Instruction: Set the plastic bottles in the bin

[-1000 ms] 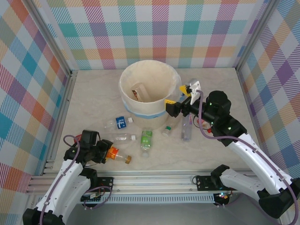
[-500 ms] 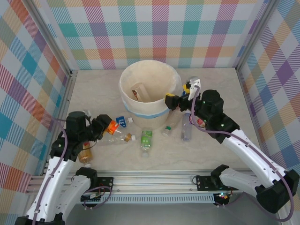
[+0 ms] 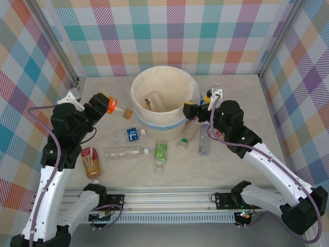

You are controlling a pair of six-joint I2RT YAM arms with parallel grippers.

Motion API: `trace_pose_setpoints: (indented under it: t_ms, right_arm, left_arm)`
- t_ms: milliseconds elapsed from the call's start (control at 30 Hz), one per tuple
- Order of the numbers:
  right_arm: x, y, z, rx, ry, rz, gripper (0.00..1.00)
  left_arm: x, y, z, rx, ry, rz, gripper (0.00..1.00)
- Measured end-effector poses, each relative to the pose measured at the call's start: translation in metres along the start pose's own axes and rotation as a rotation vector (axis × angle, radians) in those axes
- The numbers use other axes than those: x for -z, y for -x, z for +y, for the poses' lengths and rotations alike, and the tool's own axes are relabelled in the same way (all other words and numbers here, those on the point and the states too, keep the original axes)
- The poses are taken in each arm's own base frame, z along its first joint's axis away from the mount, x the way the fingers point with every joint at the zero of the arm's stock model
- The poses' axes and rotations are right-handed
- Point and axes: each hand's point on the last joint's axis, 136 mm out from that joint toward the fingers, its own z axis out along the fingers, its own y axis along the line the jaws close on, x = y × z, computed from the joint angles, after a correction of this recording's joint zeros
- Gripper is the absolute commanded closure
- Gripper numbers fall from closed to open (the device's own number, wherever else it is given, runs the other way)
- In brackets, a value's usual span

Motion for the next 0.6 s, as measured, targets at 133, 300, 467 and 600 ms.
trace_pose_setpoints:
  t_ms: [133, 300, 467, 600]
  right_arm:
    - [0.009, 0.007, 0.000, -0.018, -0.006, -0.025, 0.00]
    - [0.021, 0.014, -0.002, -0.037, -0.020, -0.050, 0.00]
    - [0.029, 0.016, -0.006, -0.053, -0.039, -0.061, 0.00]
    - [0.033, 0.016, -0.008, -0.065, -0.050, -0.063, 0.00]
  left_arm:
    - [-0.010, 0.031, -0.037, -0.029, -0.088, -0.075, 0.81]
    - [-0.050, 0.038, -0.068, -0.038, -0.189, -0.036, 0.81]
    - [-0.103, 0.020, -0.070, -0.037, -0.200, 0.085, 0.81]
    - [-0.133, 0.002, -0.071, -0.046, -0.194, 0.170, 0.80]
